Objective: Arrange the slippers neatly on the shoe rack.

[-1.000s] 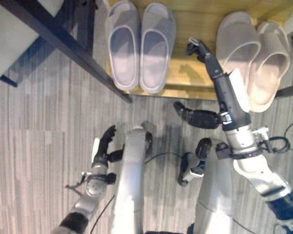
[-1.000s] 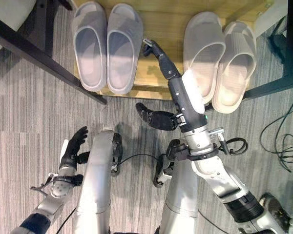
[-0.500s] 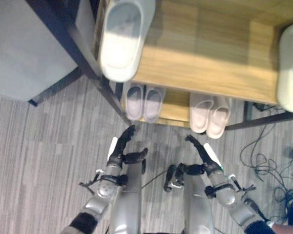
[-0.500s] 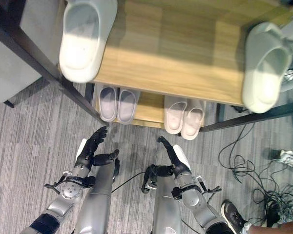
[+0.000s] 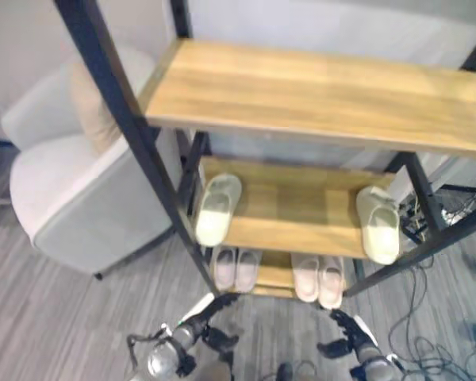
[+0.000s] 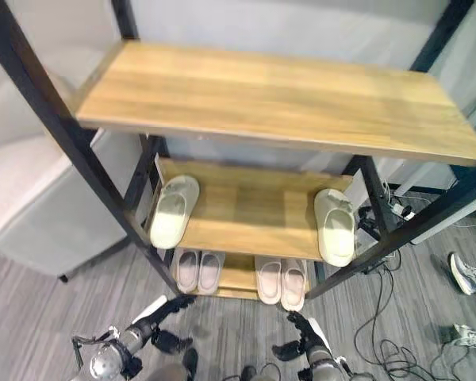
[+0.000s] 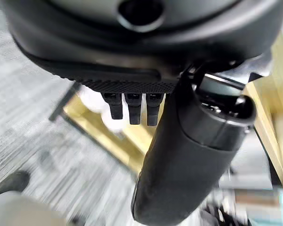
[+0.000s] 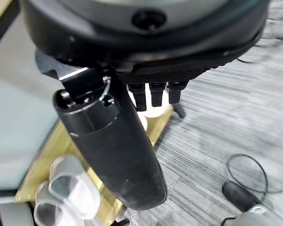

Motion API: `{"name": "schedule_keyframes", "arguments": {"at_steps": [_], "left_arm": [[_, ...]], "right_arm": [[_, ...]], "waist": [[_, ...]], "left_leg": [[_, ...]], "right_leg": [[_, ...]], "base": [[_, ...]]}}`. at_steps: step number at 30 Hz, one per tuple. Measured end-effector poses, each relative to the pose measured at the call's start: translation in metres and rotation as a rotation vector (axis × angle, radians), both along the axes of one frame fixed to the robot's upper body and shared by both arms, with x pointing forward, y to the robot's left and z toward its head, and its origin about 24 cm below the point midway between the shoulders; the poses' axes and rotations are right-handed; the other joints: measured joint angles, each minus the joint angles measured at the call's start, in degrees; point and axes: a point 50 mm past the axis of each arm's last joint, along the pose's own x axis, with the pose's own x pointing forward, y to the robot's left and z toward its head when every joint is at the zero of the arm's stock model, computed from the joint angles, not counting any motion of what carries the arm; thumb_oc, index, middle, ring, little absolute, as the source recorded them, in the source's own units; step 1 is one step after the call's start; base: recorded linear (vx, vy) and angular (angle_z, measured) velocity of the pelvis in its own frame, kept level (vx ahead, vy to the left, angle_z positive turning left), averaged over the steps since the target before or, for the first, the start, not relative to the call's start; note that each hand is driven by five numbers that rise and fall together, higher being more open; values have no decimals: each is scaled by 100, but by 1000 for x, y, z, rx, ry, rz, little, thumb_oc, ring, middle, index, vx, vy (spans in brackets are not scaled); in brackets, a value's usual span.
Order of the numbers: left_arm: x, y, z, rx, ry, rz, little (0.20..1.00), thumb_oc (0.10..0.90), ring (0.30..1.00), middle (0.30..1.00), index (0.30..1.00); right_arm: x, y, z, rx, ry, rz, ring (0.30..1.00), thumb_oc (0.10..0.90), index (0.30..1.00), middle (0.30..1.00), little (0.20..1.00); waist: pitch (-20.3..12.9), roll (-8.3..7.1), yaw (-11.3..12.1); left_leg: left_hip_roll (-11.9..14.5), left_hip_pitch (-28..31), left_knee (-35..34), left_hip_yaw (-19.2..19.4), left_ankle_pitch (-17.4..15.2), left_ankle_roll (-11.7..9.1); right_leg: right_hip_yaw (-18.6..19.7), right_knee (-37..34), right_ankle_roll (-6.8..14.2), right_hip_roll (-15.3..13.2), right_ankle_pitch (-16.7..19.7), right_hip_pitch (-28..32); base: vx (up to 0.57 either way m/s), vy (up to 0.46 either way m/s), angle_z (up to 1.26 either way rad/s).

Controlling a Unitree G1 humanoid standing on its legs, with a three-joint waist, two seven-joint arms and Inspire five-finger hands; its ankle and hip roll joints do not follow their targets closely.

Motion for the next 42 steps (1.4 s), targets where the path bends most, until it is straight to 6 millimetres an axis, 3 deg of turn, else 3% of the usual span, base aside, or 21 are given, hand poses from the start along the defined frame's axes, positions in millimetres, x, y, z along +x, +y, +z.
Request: {"name": "schedule_keyframes", "arguments": {"at_steps": [5,14,18,21,22,25,33,38,42], "left_arm": [[11,-22,32,-109,-46,-139,900,800,900,900,900],[48,-71,83,-364,-200,-233,900,800,900,900,900],[68,-87,105,-383,-338,-249,900,800,900,900,900],[80,-87,116,-354,-436,-220,900,800,900,900,900],[93,-83,132,-274,-566,-230,900,800,900,900,900],[109,-75,153,-189,-728,-215,900,800,900,900,900],[136,-61,191,19,-1005,-212,900,800,900,900,900],[146,-51,190,107,-1062,-182,900,800,900,900,900],[160,-39,193,278,-1135,-175,900,800,900,900,900]], "right_arm": [[-22,-7,-10,29,104,-71,900,800,900,900,900],[-35,10,-19,76,156,-46,900,800,900,900,900],[-45,11,-22,77,181,-51,900,800,900,900,900],[-46,10,-22,74,183,-57,900,800,900,900,900],[-47,10,-22,70,182,-61,900,800,900,900,900],[-49,10,-22,68,183,-61,900,800,900,900,900],[-46,10,-21,68,174,-56,900,800,900,900,900],[-40,11,-20,69,155,-45,900,800,900,900,900],[-30,10,-16,60,123,-14,900,800,900,900,900]], "waist": [[-314,189,-4],[-493,261,-260],[-563,338,-387],[-575,356,-465],[-580,366,-478],[-596,389,-471],[-597,450,-466],[-573,507,-535],[-411,595,-603]], "left_leg": [[-2,226,-496,-80,282,-43],[71,265,-580,-114,365,-188],[70,157,-558,-23,401,-174],[79,174,-558,99,447,-119],[87,171,-559,173,444,-121],[94,177,-560,275,435,-127],[95,-121,-559,410,466,-94],[75,-225,-563,560,472,-82],[68,-423,-560,586,510,-69]], "right_leg": [[-57,-848,30,102,434,444],[-56,-889,19,181,466,426],[24,-890,21,170,535,279],[107,-891,-21,168,599,235],[180,-891,-13,168,623,215],[279,-892,3,164,648,177],[414,-891,14,153,761,-185],[552,-892,31,123,807,-371],[597,-891,48,123,885,-571]], "base": [[-4,-72,8],[9,-6,0],[18,18,-11],[57,35,-21],[55,27,-24],[44,18,-17],[0,29,-10],[-10,28,-15],[-58,33,-7]]}}
